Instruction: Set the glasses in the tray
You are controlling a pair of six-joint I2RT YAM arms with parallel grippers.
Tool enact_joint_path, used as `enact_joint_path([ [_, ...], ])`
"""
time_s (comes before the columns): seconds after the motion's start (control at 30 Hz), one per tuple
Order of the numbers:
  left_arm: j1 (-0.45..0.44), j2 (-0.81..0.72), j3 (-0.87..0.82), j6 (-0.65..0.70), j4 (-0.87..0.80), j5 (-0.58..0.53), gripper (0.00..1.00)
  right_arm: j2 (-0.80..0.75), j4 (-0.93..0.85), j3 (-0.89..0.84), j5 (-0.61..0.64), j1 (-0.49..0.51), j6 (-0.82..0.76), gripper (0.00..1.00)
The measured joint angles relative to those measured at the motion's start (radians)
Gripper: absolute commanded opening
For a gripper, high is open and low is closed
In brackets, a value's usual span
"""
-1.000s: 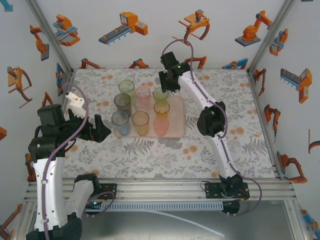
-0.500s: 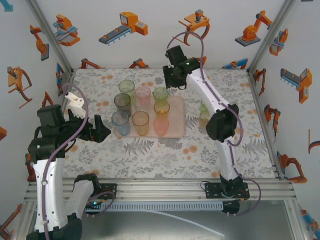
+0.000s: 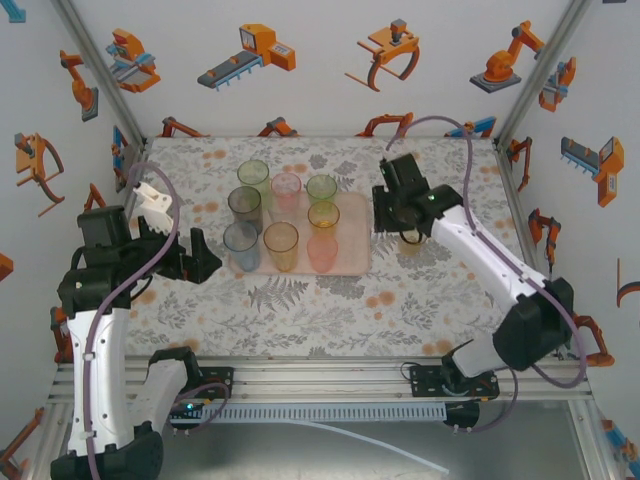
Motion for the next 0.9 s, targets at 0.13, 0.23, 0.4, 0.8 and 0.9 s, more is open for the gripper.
enact_joint_path([
  [0.13, -0.001, 0.010, 0.000, 0.010, -0.006, -0.007, 1.00, -0.167, 0.018, -0.199, 0.027, -0.001, 0.064, 0.43],
  [0.23, -0.001, 0.009, 0.000, 0.013, -0.011, -0.008, 0.99, -0.275, 0.024, -0.303, 0.053, -0.010, 0.110, 0.43],
  [0.4, -0.001, 0.011, 0.000, 0.013, -0.018, -0.008, 0.97, -0.348, 0.024, -0.351, 0.084, -0.051, 0.158, 0.43],
  [0.8, -0.001, 0.011, 0.000, 0.016, -0.022, -0.008, 0.97, -0.346, 0.043, -0.352, 0.063, -0.123, 0.165, 0.44],
  [0.9, -0.001, 0.011, 0.000, 0.016, -0.025, -0.008, 0.97, -0.346, 0.056, -0.355, 0.048, -0.140, 0.165, 0.44],
])
